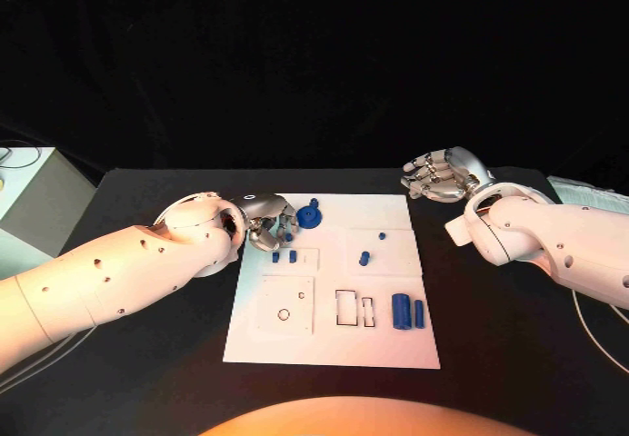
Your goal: Assemble the parts on the task board
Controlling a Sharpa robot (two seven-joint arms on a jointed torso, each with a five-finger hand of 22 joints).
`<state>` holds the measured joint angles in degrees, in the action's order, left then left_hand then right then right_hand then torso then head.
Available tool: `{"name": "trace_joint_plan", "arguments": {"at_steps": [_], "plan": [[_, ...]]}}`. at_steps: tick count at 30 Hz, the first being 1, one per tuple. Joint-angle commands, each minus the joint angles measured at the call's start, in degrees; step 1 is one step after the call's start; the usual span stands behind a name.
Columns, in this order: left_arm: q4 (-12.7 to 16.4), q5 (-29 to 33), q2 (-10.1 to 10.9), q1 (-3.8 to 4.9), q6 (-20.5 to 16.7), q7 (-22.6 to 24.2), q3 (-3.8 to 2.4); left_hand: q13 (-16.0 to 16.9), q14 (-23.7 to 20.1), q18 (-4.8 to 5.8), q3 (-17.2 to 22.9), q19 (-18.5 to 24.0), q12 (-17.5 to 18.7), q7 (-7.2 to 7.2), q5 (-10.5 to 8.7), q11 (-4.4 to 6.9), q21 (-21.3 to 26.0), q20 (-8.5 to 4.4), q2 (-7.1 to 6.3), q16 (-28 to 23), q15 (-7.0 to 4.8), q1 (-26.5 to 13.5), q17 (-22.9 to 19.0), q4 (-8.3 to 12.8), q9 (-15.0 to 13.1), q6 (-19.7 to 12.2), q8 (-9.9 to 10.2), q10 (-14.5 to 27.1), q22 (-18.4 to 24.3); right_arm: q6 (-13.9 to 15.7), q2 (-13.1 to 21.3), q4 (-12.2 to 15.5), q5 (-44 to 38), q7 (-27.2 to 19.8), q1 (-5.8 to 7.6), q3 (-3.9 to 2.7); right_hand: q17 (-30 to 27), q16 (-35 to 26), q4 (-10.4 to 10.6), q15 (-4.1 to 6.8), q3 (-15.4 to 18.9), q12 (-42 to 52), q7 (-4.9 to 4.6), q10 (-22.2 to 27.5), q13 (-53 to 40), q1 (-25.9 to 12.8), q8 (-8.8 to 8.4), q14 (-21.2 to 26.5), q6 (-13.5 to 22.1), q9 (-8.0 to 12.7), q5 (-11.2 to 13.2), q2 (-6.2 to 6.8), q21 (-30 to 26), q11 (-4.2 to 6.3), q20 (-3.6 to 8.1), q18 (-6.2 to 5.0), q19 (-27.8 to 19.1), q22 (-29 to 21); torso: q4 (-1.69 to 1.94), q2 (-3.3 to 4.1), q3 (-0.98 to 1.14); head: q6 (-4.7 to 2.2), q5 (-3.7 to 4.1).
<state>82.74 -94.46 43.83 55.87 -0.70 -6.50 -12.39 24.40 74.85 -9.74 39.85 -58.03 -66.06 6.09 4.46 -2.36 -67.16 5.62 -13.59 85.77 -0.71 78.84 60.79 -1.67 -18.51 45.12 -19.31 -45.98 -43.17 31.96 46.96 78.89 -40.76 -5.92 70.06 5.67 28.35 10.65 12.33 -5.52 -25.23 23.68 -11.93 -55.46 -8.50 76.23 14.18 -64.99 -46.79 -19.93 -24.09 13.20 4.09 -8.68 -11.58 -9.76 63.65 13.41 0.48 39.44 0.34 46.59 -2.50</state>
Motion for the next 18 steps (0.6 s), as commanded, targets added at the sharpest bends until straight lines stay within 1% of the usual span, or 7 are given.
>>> {"name": "trace_joint_plan", "arguments": {"at_steps": [1,7,9,11,14,15,18], "plan": [[0.26,0.64,0.02,-0.08,-0.11,0.55,-0.15,0.13,0.33,0.18,-0.24,-0.15,-0.52,0.05,0.02,0.13,-0.04,-0.35,-0.63,0.43,-0.14,-0.19,0.23,-0.25,0.2,-0.67,0.39,0.41,-0.06,-0.58,0.02,0.04,-0.22,-0.61,-0.05,-0.02,-0.06,-0.2,0.02,0.0,-0.19,0.21,-1.04,0.03,0.04,-0.43,0.27,-0.52,0.28,0.05,-0.22,-0.1,-0.09,-0.2,0.0,-0.71,0.26,-0.06,0.0,0.0,0.01,0.0,0.01],[0.65,0.76,0.22,-0.48,-0.06,0.57,-0.71,0.34,0.36,0.18,-0.45,-0.15,-1.33,-0.05,0.02,0.24,0.01,-0.41,-0.69,0.49,-0.22,-0.22,0.35,-0.33,0.44,-1.03,0.48,0.37,-0.03,-0.59,0.05,0.02,-0.22,-0.61,-0.08,-0.02,-0.09,-0.36,-0.13,0.0,-0.29,0.27,-1.05,0.02,0.29,-0.48,0.29,-0.58,0.3,0.11,-0.23,-0.02,-0.07,-0.21,0.0,-0.71,0.3,-0.33,0.01,-0.02,0.01,0.01,0.02],[0.86,0.78,0.36,-0.8,-0.09,0.57,-1.07,0.45,0.42,0.19,-0.5,-0.19,-1.7,-0.06,0.03,0.29,-0.01,-0.44,-0.64,0.52,-0.26,-0.18,0.49,-0.34,0.5,-1.03,0.44,0.33,-0.08,-0.58,0.05,0.0,-0.22,-0.61,-0.11,-0.02,-0.09,-0.36,-0.13,0.0,-0.29,0.27,-1.05,0.02,0.29,-0.48,0.29,-0.58,0.3,0.11,-0.23,-0.02,-0.07,-0.21,0.0,-0.71,0.3,-0.33,0.0,-0.01,0.02,0.04,0.0],[1.14,0.82,0.51,-1.28,-0.21,0.65,-1.75,0.49,0.45,0.2,-0.51,-0.23,-1.85,-0.07,0.04,0.3,-0.04,-0.45,-0.62,0.54,-0.27,-0.15,0.57,-0.33,0.53,-1.04,0.43,0.32,-0.14,-0.58,0.05,0.0,-0.22,-0.62,-0.13,-0.02,-0.09,-0.36,-0.13,0.0,-0.29,0.27,-1.05,0.02,0.29,-0.48,0.29,-0.58,0.3,0.11,-0.23,-0.02,-0.07,-0.21,0.0,-0.71,0.3,-0.33,0.0,-0.01,0.03,0.04,0.0],[1.76,2.12,0.85,-2.29,-0.11,1.09,-3.44,0.56,0.42,0.19,-0.54,-0.21,-2.09,0.02,0.05,0.31,-0.01,-0.48,-0.57,0.54,-0.3,-0.16,0.51,-0.38,0.56,-0.98,0.36,0.35,-0.09,-0.57,0.07,-0.01,-0.22,-0.62,-0.16,-0.02,-0.09,-0.36,-0.13,0.0,-0.29,0.27,-1.05,0.02,0.29,-0.48,0.29,-0.58,0.3,0.11,-0.23,-0.02,-0.07,-0.21,0.0,-0.71,0.3,-0.33,-0.01,-0.01,0.03,-0.11,0.07],[2.14,4.44,1.15,-2.87,0.08,1.53,-4.7,0.6,0.43,0.18,-0.54,-0.17,-2.33,0.28,0.07,0.24,0.03,-0.5,-0.47,0.56,-0.28,-0.19,0.56,-0.48,0.58,-0.7,0.17,0.54,-0.03,-0.56,0.08,-0.01,-0.22,-0.64,-0.17,-0.02,-0.09,-0.38,-0.16,0.0,-0.31,0.28,-1.05,0.02,0.33,-0.48,0.29,-0.6,0.3,0.11,-0.24,-0.02,-0.07,-0.21,0.0,-0.71,0.3,-0.37,-0.02,0.0,0.02,-0.14,0.09],[2.47,10.74,1.76,-3.55,0.49,2.6,-6.96,0.42,-0.14,0.03,-0.33,0.55,-2.58,1.13,0.11,-0.29,0.61,-0.35,-0.15,0.45,0.1,-0.17,-0.28,-0.76,0.58,0.81,-0.88,1.6,0.99,-0.79,0.1,0.0,-0.32,-0.78,-0.19,-0.02,-0.09,-0.47,-0.63,0.06,-0.52,0.33,-1.01,-0.03,0.49,-0.06,0.33,-0.68,0.27,0.14,-0.24,0.09,-0.02,-0.16,0.05,-0.74,0.38,-0.53,0.0,-0.01,0.02,-0.17,0.14]]}}
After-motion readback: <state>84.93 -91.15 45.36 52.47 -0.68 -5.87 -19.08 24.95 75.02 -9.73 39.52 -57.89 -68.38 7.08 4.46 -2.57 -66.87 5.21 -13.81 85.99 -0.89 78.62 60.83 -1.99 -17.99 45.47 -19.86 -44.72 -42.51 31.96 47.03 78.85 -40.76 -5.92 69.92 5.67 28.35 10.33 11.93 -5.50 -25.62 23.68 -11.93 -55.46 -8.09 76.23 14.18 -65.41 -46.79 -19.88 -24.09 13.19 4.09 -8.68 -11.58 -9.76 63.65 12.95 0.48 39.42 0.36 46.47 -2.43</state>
